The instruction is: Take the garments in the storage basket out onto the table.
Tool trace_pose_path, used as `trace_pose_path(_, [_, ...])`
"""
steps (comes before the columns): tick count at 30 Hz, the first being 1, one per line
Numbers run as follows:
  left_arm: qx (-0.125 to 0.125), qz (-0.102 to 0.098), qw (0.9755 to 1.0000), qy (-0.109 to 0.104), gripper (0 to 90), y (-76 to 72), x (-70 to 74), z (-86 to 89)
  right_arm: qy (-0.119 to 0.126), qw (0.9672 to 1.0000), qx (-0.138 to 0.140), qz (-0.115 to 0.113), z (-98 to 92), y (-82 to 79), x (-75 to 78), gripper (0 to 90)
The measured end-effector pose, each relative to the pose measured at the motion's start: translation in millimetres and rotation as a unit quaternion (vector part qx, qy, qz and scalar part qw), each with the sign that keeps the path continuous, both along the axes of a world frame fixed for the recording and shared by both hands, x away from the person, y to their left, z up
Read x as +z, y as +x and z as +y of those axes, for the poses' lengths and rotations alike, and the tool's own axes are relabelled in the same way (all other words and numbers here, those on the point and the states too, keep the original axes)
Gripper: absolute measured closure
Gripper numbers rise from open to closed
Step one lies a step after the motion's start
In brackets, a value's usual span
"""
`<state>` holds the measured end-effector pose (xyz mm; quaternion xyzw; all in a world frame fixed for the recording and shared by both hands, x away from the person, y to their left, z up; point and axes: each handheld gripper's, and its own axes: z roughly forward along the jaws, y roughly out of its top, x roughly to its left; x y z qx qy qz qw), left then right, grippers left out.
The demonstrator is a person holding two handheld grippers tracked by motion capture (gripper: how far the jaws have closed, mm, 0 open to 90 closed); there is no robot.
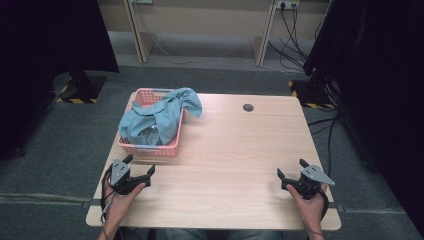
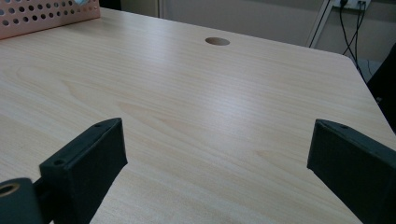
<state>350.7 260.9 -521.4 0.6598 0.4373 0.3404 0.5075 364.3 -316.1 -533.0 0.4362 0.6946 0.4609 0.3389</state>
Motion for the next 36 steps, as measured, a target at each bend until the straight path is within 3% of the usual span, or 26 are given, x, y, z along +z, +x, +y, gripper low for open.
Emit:
trace_pose_path(8, [-0.001, -0.012, 0.9999, 0.011, 5.8, 22.2, 22.2, -5.0, 0.000, 1.0000, 0.000, -0.001, 0.2, -0.4, -0.1, 4.8])
trace_pose_path(9, [0.001, -0.015, 0.9998, 0.014, 5.9, 30.7, 28.5, -6.1, -0.002, 1.0000, 0.001, -0.001, 0.5, -0.3, 0.0, 4.8])
trace_pose_path(16, [0.009, -0.012, 0.9995, 0.026, 6.0, 56.3, 40.4, -8.0, 0.000, 1.0000, 0.001, -0.001, 0.1, -0.2, -0.1, 4.8])
trace_pose_path(23, [0.034, -0.006, 0.9986, 0.041, 6.6, 80.3, 53.2, -0.9, -0.001, 1.0000, 0.003, -0.002, 0.3, -0.6, -0.1, 4.8])
trace_pose_path(27, [0.041, 0.005, 0.9972, 0.062, 7.9, 91.1, 58.6, 1.0, -0.002, 1.0000, 0.004, -0.002, 0.5, -0.5, -0.1, 4.8])
trace_pose_path(28, [0.041, 0.015, 0.9962, 0.076, 8.2, 96.9, 61.1, 0.2, -0.002, 1.0000, 0.004, -0.002, 0.5, -0.5, -0.1, 4.8])
trace_pose_path(36, [0.026, 0.023, 0.9938, 0.105, 9.0, 120.2, 70.9, -13.0, -0.002, 1.0000, 0.005, -0.002, 0.4, -0.5, -0.1, 4.9])
